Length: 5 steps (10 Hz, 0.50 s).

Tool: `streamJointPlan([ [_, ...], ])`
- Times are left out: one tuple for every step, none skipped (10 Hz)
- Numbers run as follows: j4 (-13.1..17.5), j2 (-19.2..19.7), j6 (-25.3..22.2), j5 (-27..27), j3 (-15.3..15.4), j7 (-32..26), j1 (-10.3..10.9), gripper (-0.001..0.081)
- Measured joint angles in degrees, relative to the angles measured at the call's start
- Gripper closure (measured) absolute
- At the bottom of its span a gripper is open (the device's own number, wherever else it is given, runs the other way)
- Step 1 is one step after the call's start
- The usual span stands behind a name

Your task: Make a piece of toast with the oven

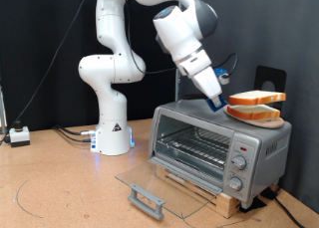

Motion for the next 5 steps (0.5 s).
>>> streamJointPlan([
  [-0.44,-0.29,-1.58,-1.52,-1.53,-0.92,-1.09,0.0407],
  [-0.57,-0.50,-4.37,-3.71,-3.19,-1.90,-2.27,0.0407],
  [-0.54,-0.62,-7.60,-5.73,-5.07,-3.07,-3.42,0.0407],
  [-0.51,-0.65,-10.19,-6.61,-7.01,-5.04,-4.35,0.0407],
  [-0.50,-0.67,-12.04,-6.68,-9.14,-7.88,-5.05,0.0407],
])
